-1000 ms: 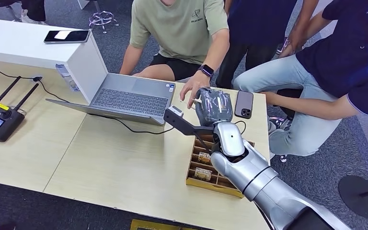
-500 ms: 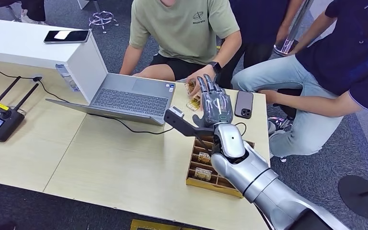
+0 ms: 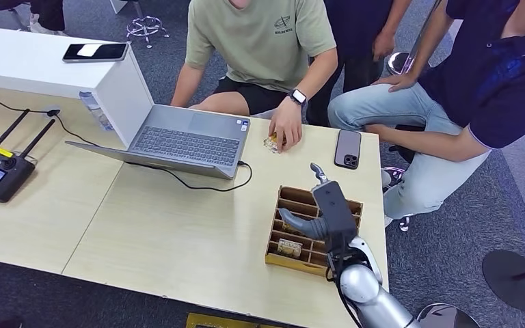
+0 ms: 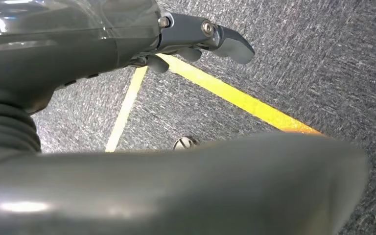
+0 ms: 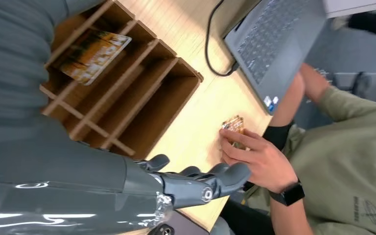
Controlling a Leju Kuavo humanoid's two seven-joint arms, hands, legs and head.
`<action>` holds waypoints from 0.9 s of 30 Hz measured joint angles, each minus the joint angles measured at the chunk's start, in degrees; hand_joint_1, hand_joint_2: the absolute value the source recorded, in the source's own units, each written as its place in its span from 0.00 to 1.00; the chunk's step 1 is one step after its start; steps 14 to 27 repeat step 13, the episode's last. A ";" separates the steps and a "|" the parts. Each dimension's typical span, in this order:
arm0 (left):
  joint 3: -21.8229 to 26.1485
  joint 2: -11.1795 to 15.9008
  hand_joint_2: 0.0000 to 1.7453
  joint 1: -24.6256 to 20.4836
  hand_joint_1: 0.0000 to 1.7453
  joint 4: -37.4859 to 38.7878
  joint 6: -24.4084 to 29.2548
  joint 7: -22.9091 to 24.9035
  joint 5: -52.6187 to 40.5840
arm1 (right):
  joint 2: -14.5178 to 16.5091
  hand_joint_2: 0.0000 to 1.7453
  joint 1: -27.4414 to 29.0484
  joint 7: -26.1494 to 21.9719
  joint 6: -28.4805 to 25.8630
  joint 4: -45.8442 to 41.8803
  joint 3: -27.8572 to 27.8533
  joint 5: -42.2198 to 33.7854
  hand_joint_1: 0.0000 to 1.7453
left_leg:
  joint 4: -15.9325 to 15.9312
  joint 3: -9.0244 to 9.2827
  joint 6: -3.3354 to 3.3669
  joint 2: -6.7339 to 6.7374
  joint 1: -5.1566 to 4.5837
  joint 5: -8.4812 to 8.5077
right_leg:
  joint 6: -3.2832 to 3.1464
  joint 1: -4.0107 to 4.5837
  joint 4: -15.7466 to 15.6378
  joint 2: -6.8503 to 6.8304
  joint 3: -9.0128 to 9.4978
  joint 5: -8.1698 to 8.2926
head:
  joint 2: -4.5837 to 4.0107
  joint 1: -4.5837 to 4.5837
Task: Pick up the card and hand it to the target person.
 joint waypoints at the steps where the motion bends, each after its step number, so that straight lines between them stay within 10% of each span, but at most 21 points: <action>1: 0.08 0.08 0.00 0.00 0.00 0.00 0.06 -0.10 0.12 | -0.82 1.00 1.67 -0.94 0.03 -1.65 -0.94 -1.48 0.00 | 0.00 0.01 0.00 0.00 0.00 0.00 | 0.00 0.00 0.00 0.00 0.00 0.00 | 0.00 -0.01; 12: 1.45 0.38 0.00 0.05 0.00 -0.01 0.65 -1.37 2.07 | -8.89 1.00 17.28 -7.57 -4.37 -15.64 -11.09 -10.42 0.00 | -0.01 0.00 0.01 0.01 0.00 -0.02 | 0.00 0.00 -0.01 0.00 0.01 0.00 | 0.00 -0.01; 27: 1.53 0.38 0.00 0.05 0.00 0.00 0.66 -1.41 2.08 | -9.14 1.00 17.84 -7.80 -4.59 -16.11 -11.48 -10.67 0.00 | -0.01 -0.01 0.01 0.01 -0.01 -0.02 | 0.00 0.00 -0.01 0.00 0.01 0.00 | 0.00 -0.01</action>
